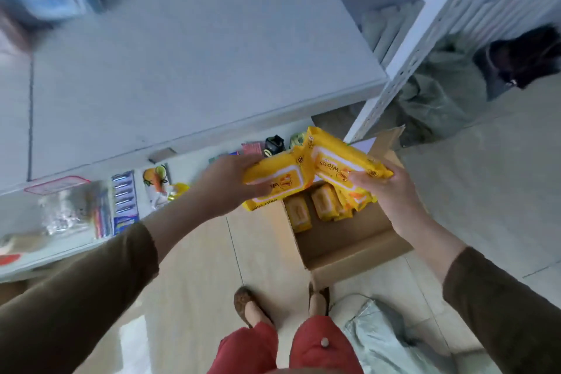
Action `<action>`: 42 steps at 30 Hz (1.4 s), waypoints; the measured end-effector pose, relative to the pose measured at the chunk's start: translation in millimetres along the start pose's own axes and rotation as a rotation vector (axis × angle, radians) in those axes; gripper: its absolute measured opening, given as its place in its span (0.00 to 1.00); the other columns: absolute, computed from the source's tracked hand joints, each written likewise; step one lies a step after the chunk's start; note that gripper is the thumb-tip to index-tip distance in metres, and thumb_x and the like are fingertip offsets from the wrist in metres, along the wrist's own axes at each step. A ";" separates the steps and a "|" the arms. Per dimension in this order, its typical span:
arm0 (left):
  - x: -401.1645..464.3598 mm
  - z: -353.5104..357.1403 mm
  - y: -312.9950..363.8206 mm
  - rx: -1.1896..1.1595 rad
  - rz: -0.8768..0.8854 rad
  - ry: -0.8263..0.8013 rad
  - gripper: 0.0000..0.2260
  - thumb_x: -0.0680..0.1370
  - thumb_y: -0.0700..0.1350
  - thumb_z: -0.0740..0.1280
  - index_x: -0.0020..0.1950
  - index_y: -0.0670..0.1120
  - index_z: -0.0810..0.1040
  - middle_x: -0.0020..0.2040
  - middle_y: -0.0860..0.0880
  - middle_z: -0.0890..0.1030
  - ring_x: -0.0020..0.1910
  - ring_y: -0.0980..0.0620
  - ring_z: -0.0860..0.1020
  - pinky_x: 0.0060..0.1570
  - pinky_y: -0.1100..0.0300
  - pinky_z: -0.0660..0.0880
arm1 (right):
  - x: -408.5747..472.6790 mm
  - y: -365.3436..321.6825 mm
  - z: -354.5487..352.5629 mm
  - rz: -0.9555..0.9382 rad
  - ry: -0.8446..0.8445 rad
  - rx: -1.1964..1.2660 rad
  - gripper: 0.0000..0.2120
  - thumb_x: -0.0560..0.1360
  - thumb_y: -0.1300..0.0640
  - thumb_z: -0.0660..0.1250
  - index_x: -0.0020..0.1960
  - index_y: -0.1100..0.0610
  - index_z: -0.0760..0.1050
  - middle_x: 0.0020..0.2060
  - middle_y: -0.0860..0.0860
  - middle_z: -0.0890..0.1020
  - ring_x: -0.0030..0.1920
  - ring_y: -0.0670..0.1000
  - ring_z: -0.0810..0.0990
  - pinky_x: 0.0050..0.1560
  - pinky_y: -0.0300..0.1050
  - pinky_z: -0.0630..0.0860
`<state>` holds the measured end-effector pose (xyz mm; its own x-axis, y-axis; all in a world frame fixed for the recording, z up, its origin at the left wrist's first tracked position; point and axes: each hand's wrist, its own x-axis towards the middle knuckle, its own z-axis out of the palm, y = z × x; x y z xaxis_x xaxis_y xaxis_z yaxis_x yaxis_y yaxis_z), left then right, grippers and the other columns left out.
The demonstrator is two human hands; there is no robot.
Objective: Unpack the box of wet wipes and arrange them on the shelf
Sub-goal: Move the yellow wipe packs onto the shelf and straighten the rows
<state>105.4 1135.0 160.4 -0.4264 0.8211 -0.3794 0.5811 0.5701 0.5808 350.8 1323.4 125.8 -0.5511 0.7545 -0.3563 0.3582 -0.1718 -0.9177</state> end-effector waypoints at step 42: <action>338.7 -417.4 -168.7 0.517 -0.162 0.326 0.22 0.75 0.52 0.72 0.66 0.47 0.75 0.59 0.44 0.79 0.59 0.40 0.76 0.55 0.49 0.74 | 485.8 -308.4 284.9 -0.172 -0.424 -0.252 0.14 0.74 0.62 0.74 0.58 0.56 0.77 0.48 0.51 0.83 0.46 0.48 0.83 0.46 0.40 0.78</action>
<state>-426.5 1305.6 234.5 -0.6792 0.7191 -0.1471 0.7164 0.6930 0.0802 -242.2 1562.5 185.7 -0.8558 0.4268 -0.2922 0.3773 0.1287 -0.9171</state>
